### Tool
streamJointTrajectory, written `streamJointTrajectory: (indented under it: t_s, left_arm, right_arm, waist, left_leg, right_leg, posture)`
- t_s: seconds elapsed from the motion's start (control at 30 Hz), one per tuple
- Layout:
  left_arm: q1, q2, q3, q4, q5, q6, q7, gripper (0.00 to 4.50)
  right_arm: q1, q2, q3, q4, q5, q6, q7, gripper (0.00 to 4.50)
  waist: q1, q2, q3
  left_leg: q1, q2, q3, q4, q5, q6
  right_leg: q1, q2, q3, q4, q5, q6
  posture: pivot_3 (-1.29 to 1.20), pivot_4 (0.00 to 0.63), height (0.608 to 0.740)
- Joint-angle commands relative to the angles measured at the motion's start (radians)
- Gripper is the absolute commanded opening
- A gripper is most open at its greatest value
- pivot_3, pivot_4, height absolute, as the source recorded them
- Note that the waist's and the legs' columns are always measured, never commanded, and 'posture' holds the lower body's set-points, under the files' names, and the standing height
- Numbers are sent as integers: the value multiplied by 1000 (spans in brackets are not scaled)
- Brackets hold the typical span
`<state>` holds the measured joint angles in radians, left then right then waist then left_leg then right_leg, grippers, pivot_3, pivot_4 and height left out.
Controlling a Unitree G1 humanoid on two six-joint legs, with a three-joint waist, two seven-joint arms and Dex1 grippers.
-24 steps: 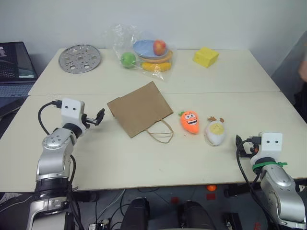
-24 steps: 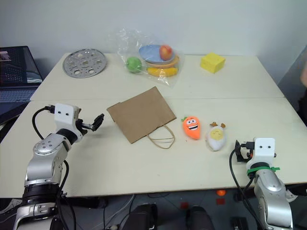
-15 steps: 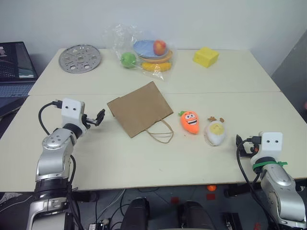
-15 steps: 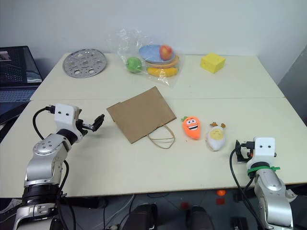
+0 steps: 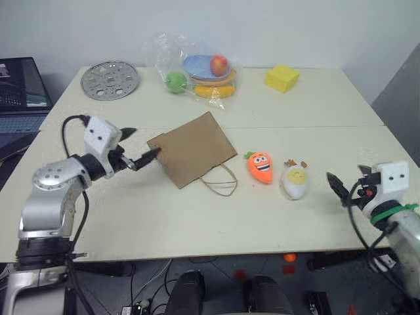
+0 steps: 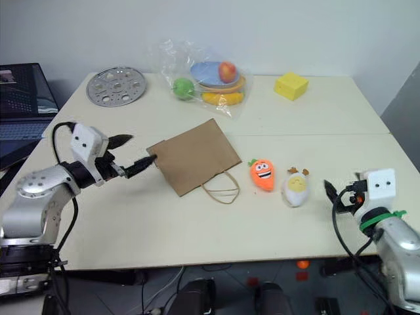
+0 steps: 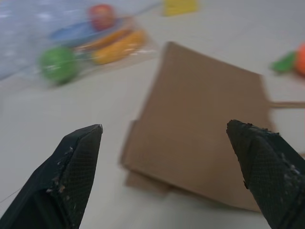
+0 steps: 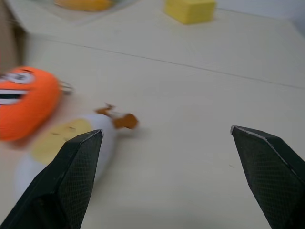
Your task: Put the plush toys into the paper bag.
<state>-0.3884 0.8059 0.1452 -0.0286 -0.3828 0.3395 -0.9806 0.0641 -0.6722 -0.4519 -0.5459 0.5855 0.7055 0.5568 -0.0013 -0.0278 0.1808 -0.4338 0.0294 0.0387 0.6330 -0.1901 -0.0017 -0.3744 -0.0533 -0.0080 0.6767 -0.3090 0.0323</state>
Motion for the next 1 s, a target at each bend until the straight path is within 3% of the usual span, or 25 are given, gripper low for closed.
streamJointTrajectory:
  t_s: [0.03,0.13,0.27,0.53,0.83,1.0]
  left_arm:
    - [-33,31,-32,-18,-23,12,-90,4485]
    - [-58,28,-78,2,1,-16,-130,4485]
    - [-66,-2,-173,-2,68,-105,-167,4485]
    - [-170,-173,-384,148,268,-338,-155,4485]
    - [-270,-335,-428,416,342,-472,-115,4485]
    - [-286,-361,-413,460,344,-511,-102,3281]
  right_arm:
    - [13,-90,-69,-84,171,96,110,4500]
    - [0,-154,-72,-97,215,134,127,4500]
    - [-21,-145,-23,-120,203,127,86,4500]
    - [-36,-110,57,-271,259,165,-32,4500]
    - [-13,-65,105,-319,260,165,-141,4500]
    - [2,-66,105,-316,258,152,-153,4500]
  waist:
    - [1,0,0]
    - [1,0,0]
    - [2,0,0]
    - [5,-1,0]
    - [2,-1,0]
    - [1,-1,0]
  left_leg:
    - [0,0,-1,-1,0,0]
    - [0,0,-1,-2,0,0]
    - [0,0,0,-2,0,0]
    - [-1,-1,-1,-1,0,0]
    - [-1,0,-1,-1,0,0]
    - [-1,0,-1,-1,0,0]
  right_leg:
    - [0,0,0,0,0,-1]
    - [0,0,-1,-1,-1,-1]
    - [0,0,0,-2,-1,-1]
    - [0,2,-1,-2,-1,0]
    - [0,4,-2,-2,-1,1]
    - [0,9,-1,-1,-1,1]
  posture:
    - [0,150,740]
    - [0,150,740]
    - [0,150,740]
    - [0,150,740]
    - [0,150,740]
    - [0,150,740]
